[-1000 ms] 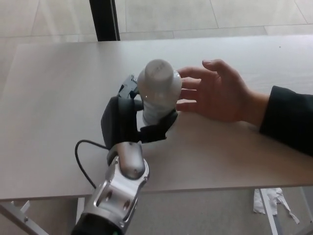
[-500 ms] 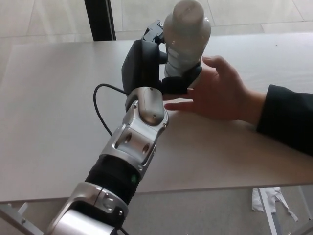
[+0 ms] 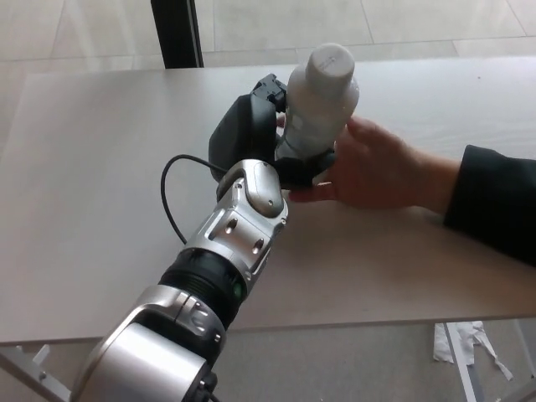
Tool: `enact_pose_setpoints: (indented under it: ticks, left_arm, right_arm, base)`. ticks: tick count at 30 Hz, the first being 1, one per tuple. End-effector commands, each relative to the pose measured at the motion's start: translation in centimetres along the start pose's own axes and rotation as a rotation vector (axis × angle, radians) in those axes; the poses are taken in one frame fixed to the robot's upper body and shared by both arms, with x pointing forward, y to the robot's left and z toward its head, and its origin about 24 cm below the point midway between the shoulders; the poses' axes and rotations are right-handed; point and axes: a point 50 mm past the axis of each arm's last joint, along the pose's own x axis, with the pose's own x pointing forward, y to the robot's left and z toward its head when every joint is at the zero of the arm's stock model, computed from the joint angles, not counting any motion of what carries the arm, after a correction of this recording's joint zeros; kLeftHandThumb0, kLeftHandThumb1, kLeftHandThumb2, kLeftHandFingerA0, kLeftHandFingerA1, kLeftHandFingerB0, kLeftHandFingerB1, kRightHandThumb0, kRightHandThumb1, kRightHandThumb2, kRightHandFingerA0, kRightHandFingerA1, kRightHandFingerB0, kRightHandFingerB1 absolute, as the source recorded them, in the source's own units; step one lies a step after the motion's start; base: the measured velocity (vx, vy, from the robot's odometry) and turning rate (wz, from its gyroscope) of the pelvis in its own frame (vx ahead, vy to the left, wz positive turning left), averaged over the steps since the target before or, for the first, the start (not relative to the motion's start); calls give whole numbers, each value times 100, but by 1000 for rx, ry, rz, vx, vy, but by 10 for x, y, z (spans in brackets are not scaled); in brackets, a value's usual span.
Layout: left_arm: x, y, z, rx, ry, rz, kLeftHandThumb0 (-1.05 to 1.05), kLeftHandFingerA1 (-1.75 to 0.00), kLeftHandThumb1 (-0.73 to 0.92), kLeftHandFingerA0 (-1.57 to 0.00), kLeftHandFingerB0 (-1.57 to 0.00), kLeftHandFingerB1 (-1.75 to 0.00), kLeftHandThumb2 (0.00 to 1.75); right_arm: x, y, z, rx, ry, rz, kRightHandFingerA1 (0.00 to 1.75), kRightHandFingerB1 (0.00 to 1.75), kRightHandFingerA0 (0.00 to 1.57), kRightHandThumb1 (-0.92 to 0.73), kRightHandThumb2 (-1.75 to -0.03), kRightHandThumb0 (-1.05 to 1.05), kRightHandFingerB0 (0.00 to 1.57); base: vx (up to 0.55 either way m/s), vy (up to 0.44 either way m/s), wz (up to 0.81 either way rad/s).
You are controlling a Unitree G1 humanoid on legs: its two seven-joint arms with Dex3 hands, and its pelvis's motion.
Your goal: Pick up a bottle and hand it
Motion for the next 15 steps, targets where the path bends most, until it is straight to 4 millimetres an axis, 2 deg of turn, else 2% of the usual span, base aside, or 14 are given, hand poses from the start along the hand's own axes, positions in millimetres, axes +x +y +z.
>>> enact_pose_setpoints:
  ticks: [1, 2, 3, 4, 5, 6, 8, 9, 10, 11, 12, 13, 14, 15]
  left_arm:
    - [-19, -41, 50, -54, -61, -57, -22, -160, 75, -82, -72, -129, 70]
    - [-20, -44, 55, -58, -54, -65, -21, -165, 77, -86, -68, -140, 68]
    - [-23, -50, 63, -57, -51, -98, -21, -144, 79, -96, -77, -139, 71]
    - [-23, -49, 63, -56, -51, -97, -21, -144, 79, -96, -77, -139, 71]
    - [-24, -52, 66, -39, -79, -110, -18, -135, 76, -102, -82, -134, 73]
    - [-27, -56, 74, -25, -113, -137, -16, -163, 77, -84, -71, -133, 68]
    - [-29, -59, 78, -8, -115, -156, -17, -165, 79, -75, -68, -132, 66]
    - [-30, -61, 82, -26, -104, -180, -23, -133, 81, -75, -67, -71, 65]
    - [-31, -62, 84, -31, -102, -193, -26, -127, 82, -76, -67, -71, 66]
    - [-31, -62, 84, -31, -103, -194, -26, -127, 82, -76, -67, -71, 66]
    - [-31, -62, 85, -30, -104, -194, -21, -145, 83, -69, -64, -99, 64]
    - [-31, -62, 87, -29, -108, -195, -21, -145, 83, -69, -64, -99, 64]
    - [-31, -62, 88, -26, -113, -193, -19, -172, 84, -70, -59, -139, 63]
    - [-31, -62, 89, -21, -119, -192, -19, -172, 84, -70, -59, -139, 63]
  right_arm:
    - [-2, 4, 1, 1, 29, -7, 76, 58, 51, -61, -59, -66, 36]
    - [-2, 5, 2, -4, 29, -7, 76, 58, 54, -61, -59, -65, 36]
    - [-2, 6, 1, 8, 29, -1, 75, 58, 52, -61, -59, -66, 36]
    - [-2, 7, 1, 8, 30, -1, 75, 58, 52, -61, -59, -66, 36]
    - [-2, 7, 1, 19, 38, -3, 73, 62, 49, -44, -90, -65, 34]
    - [-2, 7, 1, 16, 36, -9, 73, 62, 50, -44, -90, -66, 35]
    - [-1, 8, 2, 16, 28, -5, 73, 62, 50, -44, -90, -65, 35]
    - [0, 7, 1, 15, 27, -8, 74, 57, 53, -61, -58, -65, 37]
    - [0, 7, 1, 18, 28, -7, 73, 62, 51, -44, -90, -65, 35]
    - [1, 7, 1, 19, 28, -6, 73, 62, 51, -44, -90, -65, 35]
    - [1, 6, 1, 21, 31, -9, 71, 56, 54, -60, -58, -65, 38]
    - [3, 6, 0, 26, 34, -14, 71, 56, 54, -60, -58, -65, 38]
    - [2, 7, 2, 30, 29, -8, 73, 57, 54, -60, -58, -66, 36]
    - [0, 8, 4, 35, 22, 0, 73, 57, 54, -60, -58, -66, 36]
  base:
    - [0, 0, 0]
    - [0, 0, 0]
    - [0, 0, 0]
    - [0, 0, 0]
    - [0, 0, 0]
    - [0, 0, 0]
    - [0, 0, 0]
    - [0, 0, 0]
    - [0, 0, 0]
    - [0, 0, 0]
    - [0, 0, 0]
    - [0, 0, 0]
    - [0, 0, 0]
    - [0, 0, 0]
